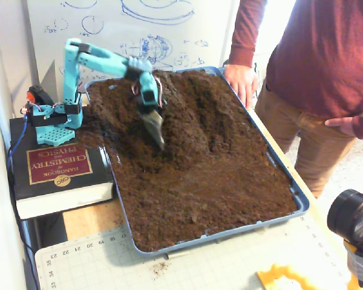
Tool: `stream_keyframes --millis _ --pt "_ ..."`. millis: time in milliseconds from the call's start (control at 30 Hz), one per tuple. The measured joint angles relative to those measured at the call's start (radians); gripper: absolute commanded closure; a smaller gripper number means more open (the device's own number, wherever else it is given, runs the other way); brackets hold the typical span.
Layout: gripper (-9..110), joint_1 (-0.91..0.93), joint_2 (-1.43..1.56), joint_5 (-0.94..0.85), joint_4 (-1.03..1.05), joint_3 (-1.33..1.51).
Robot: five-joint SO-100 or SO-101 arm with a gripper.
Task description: Build a berm.
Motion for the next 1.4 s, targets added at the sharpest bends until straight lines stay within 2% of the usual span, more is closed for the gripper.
stream_keyframes --millis 167,433,667,800,1400 --pt "101 -0.087 0.054 0.124 0.132 0.0" --pt "101 -0.281 -0.126 0.308 0.031 0.046" --pt "101 -0.314 -0.35 0.327 -0.129 -0.032" --pt "101 -0.314 -0.443 0.33 -0.138 -0.144" --pt "101 -0.318 -0.482 0.331 -0.137 -0.209"
